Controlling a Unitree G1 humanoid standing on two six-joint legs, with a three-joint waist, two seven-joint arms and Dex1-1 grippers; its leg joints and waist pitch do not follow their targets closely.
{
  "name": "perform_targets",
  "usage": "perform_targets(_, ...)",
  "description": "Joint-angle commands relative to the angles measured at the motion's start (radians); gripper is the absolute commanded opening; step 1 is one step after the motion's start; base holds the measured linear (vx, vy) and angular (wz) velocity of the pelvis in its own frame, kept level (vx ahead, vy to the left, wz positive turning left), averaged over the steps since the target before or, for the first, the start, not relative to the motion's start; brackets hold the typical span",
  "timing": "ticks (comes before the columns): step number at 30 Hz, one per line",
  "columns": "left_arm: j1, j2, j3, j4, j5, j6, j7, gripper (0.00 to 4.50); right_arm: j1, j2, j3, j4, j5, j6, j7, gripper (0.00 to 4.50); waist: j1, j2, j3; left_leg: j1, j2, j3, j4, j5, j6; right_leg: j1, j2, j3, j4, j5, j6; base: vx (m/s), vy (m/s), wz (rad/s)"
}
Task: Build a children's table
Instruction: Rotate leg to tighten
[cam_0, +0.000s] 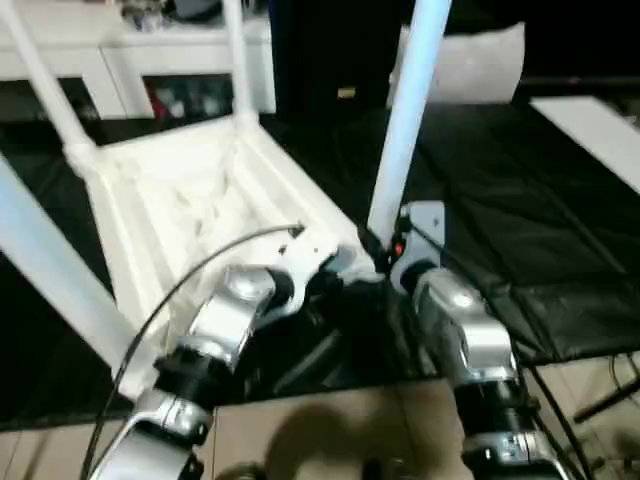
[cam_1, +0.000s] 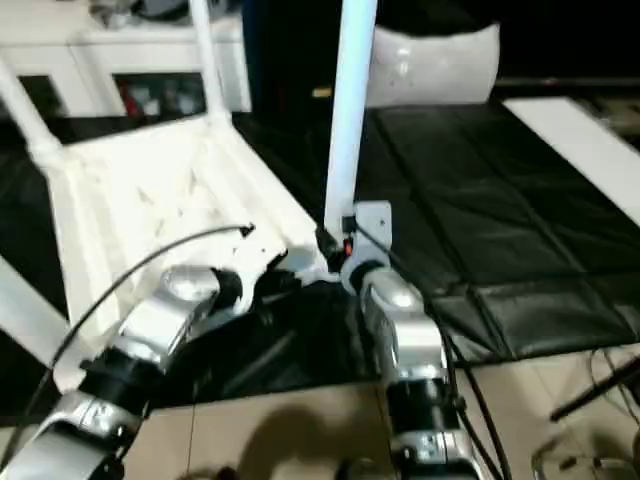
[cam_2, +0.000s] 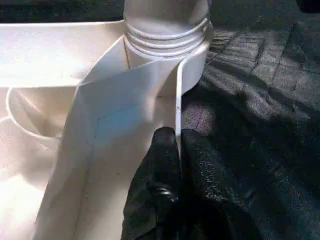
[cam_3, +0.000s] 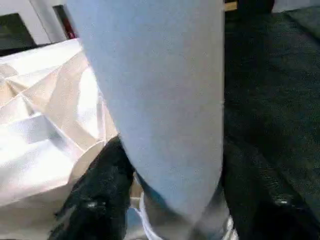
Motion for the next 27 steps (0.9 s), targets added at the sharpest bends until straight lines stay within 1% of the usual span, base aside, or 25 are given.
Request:
perform_targets(1, -0.044, -0.005, -0.015, -0.052, -0.006, -0.027, -0.002, 0.00, 0.026, 0.023, 0.082, 0.008, 0.057, 0.021, 0.116, 3.03, -0.004, 0.014, -0.059, 0.022, 0.044, -0.017, -0.085, -0.482, -0.018, 0.043, -0.051, 0.039, -0.089, -0.345, -0.098, 0.000, 0.000, 0.00)
perform_targets(2, -0.042, 0.007, -0.015, -0.053, -0.007, -0.029, -0.011, 0.00, 0.031, 0.010, 0.076, 0.003, 0.062, 0.014, 0.128, 3.17, -0.004, 0.014, -0.059, 0.022, 0.044, -0.017, -0.085, -0.482, -0.018, 0.043, -0.051, 0.039, -0.089, -0.345, -0.098, 0.000, 0.000, 0.00)
perform_targets(3, -0.037, 0.033, -0.017, -0.051, -0.006, -0.042, -0.035, 0.00, 0.041, -0.022, 0.069, -0.012, 0.071, 0.000, 0.169, 3.23, -0.003, 0.011, -0.056, 0.025, 0.038, -0.012, -0.082, -0.494, -0.014, 0.039, -0.054, 0.039, -0.095, -0.382, -0.101, 0.000, 0.000, 0.00)
perform_targets(4, -0.035, 0.040, -0.017, -0.050, -0.006, -0.046, -0.044, 0.00, 0.044, -0.032, 0.067, -0.017, 0.074, -0.004, 0.181, 3.27, -0.001, 0.013, -0.057, 0.027, 0.035, -0.012, -0.079, -0.492, -0.013, 0.040, -0.056, 0.039, -0.097, -0.404, -0.095, 0.000, 0.000, 0.00)
perform_targets(5, -0.034, 0.048, -0.018, -0.049, -0.006, -0.051, -0.055, 0.00, 0.048, -0.044, 0.066, -0.022, 0.076, -0.008, 0.196, 3.48, 0.002, 0.010, -0.058, 0.027, 0.035, -0.009, -0.076, -0.465, -0.008, 0.041, -0.060, 0.043, -0.099, -0.417, -0.092, 0.000, 0.000, 0.00)
perform_targets(7, -0.026, 0.102, -0.025, -0.041, -0.011, -0.090, -0.120, 0.00, 0.065, -0.114, 0.056, -0.055, 0.103, -0.014, 0.289, 3.58, 0.009, 0.009, -0.062, 0.021, 0.036, -0.004, -0.074, -0.392, 0.007, 0.044, -0.061, 0.051, -0.093, -0.368, -0.108, 0.000, 0.000, 0.00)
perform_targets(9, -0.023, 0.137, -0.031, -0.035, -0.016, -0.114, -0.159, 0.00, 0.075, -0.163, 0.058, -0.074, 0.116, -0.018, 0.356, 3.67, 0.011, 0.007, -0.064, 0.015, 0.038, 0.000, -0.074, -0.351, 0.017, 0.047, -0.058, 0.054, -0.085, -0.351, -0.122, 0.000, 0.000, 0.00)
perform_targets(10, -0.023, 0.145, -0.033, -0.033, -0.017, -0.122, -0.168, 0.00, 0.077, -0.174, 0.060, -0.079, 0.119, -0.019, 0.374, 3.90, 0.012, 0.008, -0.065, 0.017, 0.038, 0.001, -0.072, -0.347, 0.017, 0.044, -0.057, 0.054, -0.086, -0.356, -0.125, 0.000, 0.000, 0.00)
perform_targets(11, -0.024, 0.162, -0.037, -0.029, -0.022, -0.140, -0.194, 0.00, 0.082, -0.202, 0.066, -0.087, 0.121, -0.024, 0.413, 3.90, 0.013, 0.005, -0.067, 0.020, 0.038, 0.005, -0.069, -0.339, 0.018, 0.040, -0.057, 0.056, -0.086, -0.371, -0.130, 0.000, 0.000, 0.00)
perform_targets(12, -0.024, 0.178, -0.042, -0.026, -0.027, -0.152, -0.220, 0.00, 0.085, -0.227, 0.073, -0.092, 0.124, -0.030, 0.449, 3.98, 0.015, 0.003, -0.068, 0.020, 0.037, 0.005, -0.067, -0.328, 0.020, 0.041, -0.057, 0.056, -0.087, -0.374, -0.130, 0.000, 0.000, 0.00)
perform_targets(13, -0.026, 0.217, -0.061, -0.014, -0.041, -0.218, -0.295, 0.00, 0.088, -0.281, 0.086, -0.101, 0.131, -0.038, 0.528, 4.05, 0.019, 0.002, -0.072, 0.014, 0.039, 0.009, -0.065, -0.287, 0.030, 0.042, -0.056, 0.061, -0.080, -0.353, -0.139, 0.000, 0.000, 0.00)
perform_targets(14, -0.026, 0.217, -0.061, -0.014, -0.041, -0.218, -0.295, 0.00, 0.088, -0.281, 0.086, -0.101, 0.131, -0.038, 0.528, 4.05, 0.019, 0.002, -0.072, 0.014, 0.039, 0.009, -0.065, -0.287, 0.030, 0.042, -0.056, 0.061, -0.080, -0.353, -0.139, 0.000, 0.000, 0.00)
perform_targets(15, -0.028, 0.243, -0.075, -0.004, -0.045, -0.253, -0.345, 0.00, 0.087, -0.314, 0.095, -0.105, 0.134, -0.044, 0.578, 4.15, 0.025, 0.005, -0.077, 0.014, 0.041, 0.012, -0.061, -0.256, 0.037, 0.041, -0.055, 0.063, -0.072, -0.313, -0.156, 0.000, 0.000, 0.00)
perform_targets(16, -0.030, 0.277, -0.097, 0.013, -0.056, -0.328, -0.435, 0.00, 0.085, -0.358, 0.109, -0.104, 0.142, -0.051, 0.644, 4.28, 0.027, 0.006, -0.078, 0.014, 0.042, 0.012, -0.062, -0.257, 0.039, 0.040, -0.054, 0.063, -0.071, -0.308, -0.163, 0.000, 0.000, 0.00)
perform_targets(17, -0.030, 0.284, -0.101, 0.016, -0.061, -0.341, -0.456, 0.00, 0.084, -0.368, 0.113, -0.103, 0.144, -0.053, 0.660, 4.36, 0.032, 0.005, -0.079, 0.013, 0.043, 0.014, -0.063, -0.273, 0.040, 0.038, -0.052, 0.065, -0.069, -0.310, -0.167, 0.000, 0.000, 0.00)
perform_targets(18, -0.030, 0.285, -0.102, 0.017, -0.062, -0.343, -0.460, 0.00, 0.084, -0.369, 0.113, -0.103, 0.144, -0.053, 0.662, 4.42, 0.034, 0.005, -0.079, 0.010, 0.041, 0.015, -0.061, -0.266, 0.039, 0.037, -0.050, 0.067, -0.066, -0.295, -0.173, 0.055, -0.028, 0.03)
perform_targets(19, -0.033, 0.296, -0.106, 0.026, -0.075, -0.365, -0.499, 0.00, 0.083, -0.397, 0.130, -0.100, 0.145, -0.059, 0.707, 4.47, 0.041, 0.006, -0.083, 0.017, 0.044, 0.019, -0.058, -0.248, 0.033, 0.032, -0.047, 0.072, -0.059, -0.242, -0.194, 0.064, -0.027, 0.07)
perform_targets(20, -0.036, 0.301, -0.109, 0.031, -0.079, -0.379, -0.517, 0.00, 0.084, -0.411, 0.141, -0.099, 0.144, -0.063, 0.732, 4.47, 0.045, 0.003, -0.084, 0.014, 0.042, 0.023, -0.053, -0.229, 0.035, 0.033, -0.044, 0.074, -0.051, -0.192, -0.214, 0.064, -0.027, 0.07)
perform_targets(21, -0.040, 0.308, -0.111, 0.036, -0.084, -0.379, -0.537, 0.00, 0.086, -0.432, 0.157, -0.101, 0.144, -0.069, 0.776, 4.47, 0.054, 0.006, -0.089, 0.008, 0.045, 0.025, -0.052, -0.182, 0.042, 0.041, -0.044, 0.074, -0.035, -0.121, -0.232, 0.063, -0.016, 0.03)
perform_targets(22, -0.042, 0.311, -0.112, 0.038, -0.085, -0.379, -0.547, 0.00, 0.087, -0.442, 0.164, -0.102, 0.144, -0.072, 0.797, 4.47, 0.058, 0.006, -0.092, 0.008, 0.046, 0.027, -0.049, -0.160, 0.046, 0.042, -0.042, 0.074, -0.030, -0.085, -0.240, 0.061, 0.000, -0.01)
perform_targets(23, -0.047, 0.316, -0.117, 0.043, -0.087, -0.388, -0.563, 0.00, 0.087, -0.454, 0.172, -0.102, 0.148, -0.074, 0.822, 4.47, 0.063, 0.007, -0.093, 0.010, 0.047, 0.030, -0.046, -0.133, 0.059, 0.040, -0.040, 0.074, -0.022, -0.025, -0.259, 0.061, 0.000, -0.01)
perform_targets(24, -0.051, 0.323, -0.124, 0.047, -0.094, -0.401, -0.596, 0.00, 0.084, -0.471, 0.181, -0.098, 0.157, -0.075, 0.867, 4.47, 0.067, 0.007, -0.095, 0.009, 0.047, 0.030, -0.044, -0.113, 0.070, 0.045, -0.040, 0.074, -0.015, 0.017, -0.272, 0.053, 0.011, 0.01)
perform_targets(25, -0.056, 0.327, -0.130, 0.056, -0.101, -0.419, -0.622, 0.00, 0.081, -0.485, 0.188, -0.091, 0.166, -0.077, 0.898, 4.47, 0.069, 0.007, -0.096, 0.008, 0.047, 0.031, -0.041, -0.098, 0.081, 0.045, -0.039, 0.073, -0.011, 0.043, -0.281, 0.000, 0.000, 0.00)
perform_targets(26, -0.061, 0.331, -0.139, 0.064, -0.114, -0.436, -0.663, 0.00, 0.071, -0.496, 0.193, -0.081, 0.179, -0.074, 0.934, 4.47, 0.069, 0.007, -0.096, 0.008, 0.047, 0.031, -0.041, -0.098, 0.081, 0.045, -0.039, 0.073, -0.011, 0.043, -0.281, 0.000, 0.000, 0.00)
perform_targets(27, -0.063, 0.333, -0.145, 0.069, -0.123, -0.447, -0.690, 0.00, 0.064, -0.502, 0.195, -0.075, 0.188, -0.072, 0.957, 4.47, 0.073, 0.005, -0.095, 0.008, 0.046, 0.032, -0.040, -0.106, 0.091, 0.047, -0.041, 0.073, -0.012, 0.033, -0.285, 0.000, 0.000, 0.00)
